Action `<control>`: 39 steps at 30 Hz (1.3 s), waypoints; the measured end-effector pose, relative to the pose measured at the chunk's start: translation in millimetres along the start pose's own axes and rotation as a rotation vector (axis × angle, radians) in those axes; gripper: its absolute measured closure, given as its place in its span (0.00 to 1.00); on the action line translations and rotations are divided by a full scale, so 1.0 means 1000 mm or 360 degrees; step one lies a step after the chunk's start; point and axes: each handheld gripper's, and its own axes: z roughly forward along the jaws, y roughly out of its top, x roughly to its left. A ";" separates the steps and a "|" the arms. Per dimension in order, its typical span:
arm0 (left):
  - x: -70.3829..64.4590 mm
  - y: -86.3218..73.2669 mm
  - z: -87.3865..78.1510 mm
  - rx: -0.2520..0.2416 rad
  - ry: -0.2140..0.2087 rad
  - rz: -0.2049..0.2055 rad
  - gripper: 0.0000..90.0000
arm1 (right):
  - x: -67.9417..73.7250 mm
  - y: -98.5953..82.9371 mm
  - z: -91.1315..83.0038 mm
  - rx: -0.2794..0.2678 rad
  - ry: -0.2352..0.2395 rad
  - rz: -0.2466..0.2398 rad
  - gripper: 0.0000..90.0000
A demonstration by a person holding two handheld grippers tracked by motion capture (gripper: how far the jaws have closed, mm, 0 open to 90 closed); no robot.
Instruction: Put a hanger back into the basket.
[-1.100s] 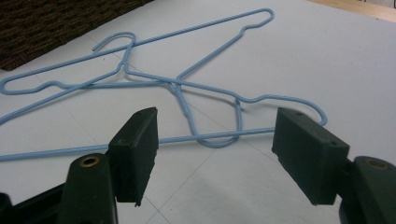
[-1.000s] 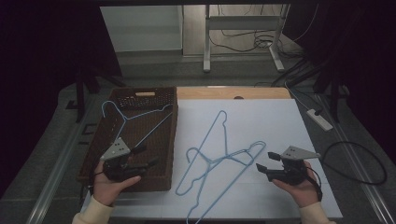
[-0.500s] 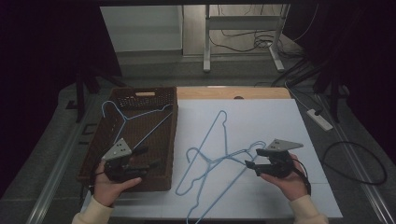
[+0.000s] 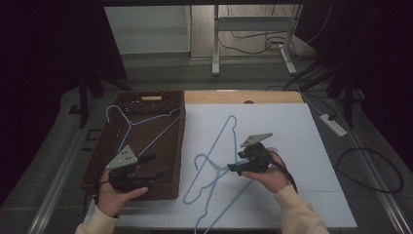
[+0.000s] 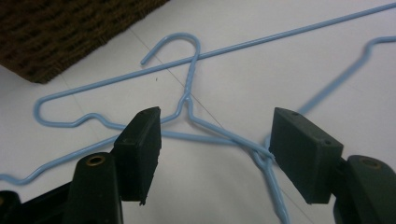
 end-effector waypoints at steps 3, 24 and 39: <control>-0.001 0.000 0.001 0.0008 -0.0007 0.0002 0.36 | 0.001 0.010 0.017 0.0085 0.0002 0.0000 0.38; -0.002 0.000 -0.001 -0.0009 -0.0015 0.0012 0.37 | 0.020 0.038 0.085 0.0323 -0.0038 -0.0034 0.58; -0.003 0.000 0.000 0.0003 -0.0017 0.0019 0.37 | 0.030 0.041 0.091 0.0407 -0.0182 -0.0023 0.84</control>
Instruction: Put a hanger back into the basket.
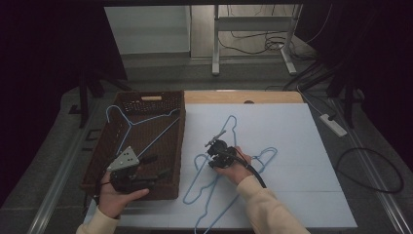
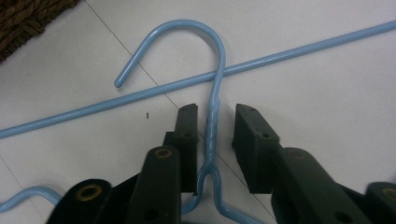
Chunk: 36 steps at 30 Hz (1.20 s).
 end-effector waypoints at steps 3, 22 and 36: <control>0.000 0.000 -0.001 -0.0004 0.0003 0.0001 0.37 | 0.000 0.000 -0.001 0.0007 0.0005 0.0054 0.91; 0.000 0.000 -0.001 -0.0002 0.0008 0.0009 0.37 | 0.001 -0.009 -0.023 -0.0199 -0.0013 0.0118 0.96; 0.000 -0.001 0.000 0.0004 0.0014 0.0002 0.37 | -0.009 -0.035 -0.066 -0.0486 0.0026 0.0157 0.95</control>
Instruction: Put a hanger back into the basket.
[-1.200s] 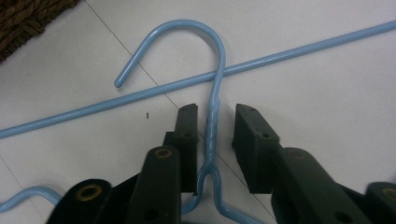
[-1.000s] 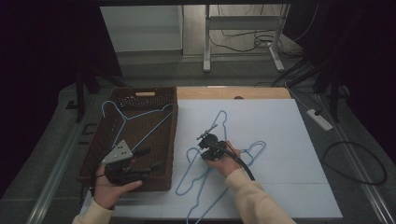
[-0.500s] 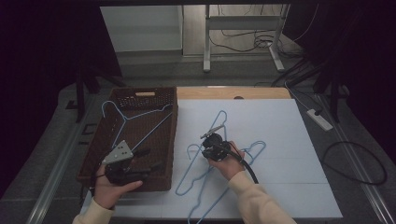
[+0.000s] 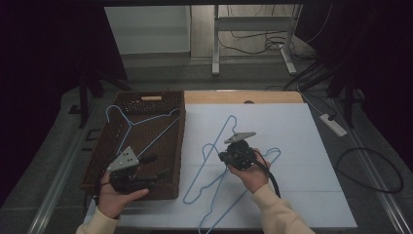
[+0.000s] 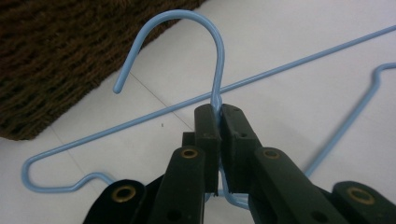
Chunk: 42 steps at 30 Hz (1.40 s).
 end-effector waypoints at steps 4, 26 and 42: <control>-0.001 0.000 0.002 0.0006 -0.0002 -0.0007 0.37 | -0.002 -0.005 -0.012 -0.0069 0.0000 0.0007 0.95; -0.020 0.020 0.032 0.0075 -0.0102 -0.0020 0.37 | -0.008 -0.012 -0.035 -0.0256 0.0045 0.0040 0.95; -0.035 0.030 0.063 0.0146 -0.0216 -0.0030 0.37 | -0.009 -0.014 -0.037 -0.0280 0.0039 0.0035 0.95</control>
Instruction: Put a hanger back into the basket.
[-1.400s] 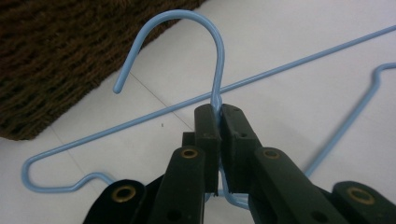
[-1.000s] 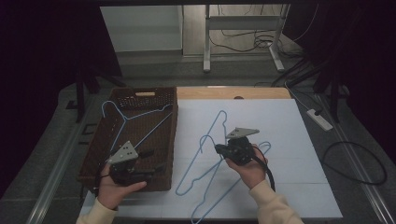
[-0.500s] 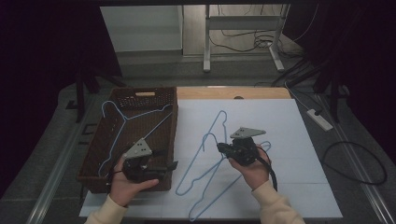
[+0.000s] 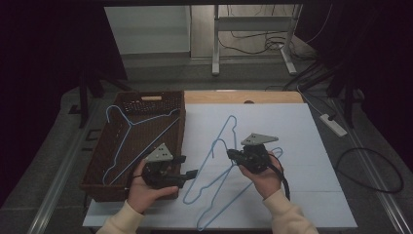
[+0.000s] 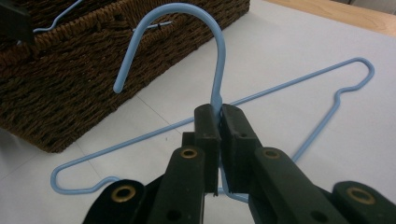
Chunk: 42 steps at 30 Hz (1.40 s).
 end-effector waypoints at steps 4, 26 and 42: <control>-0.006 0.003 0.008 0.0026 -0.0026 0.0020 0.37 | 0.001 0.000 0.000 -0.0015 0.0000 -0.0002 0.95; -0.034 0.012 0.049 0.0157 -0.0124 0.0050 0.37 | 0.000 0.000 -0.002 -0.0039 0.0005 0.0013 0.95; -0.047 0.010 0.085 0.0285 -0.0096 0.0025 0.38 | 0.000 -0.005 -0.012 -0.0083 0.0022 0.0013 0.95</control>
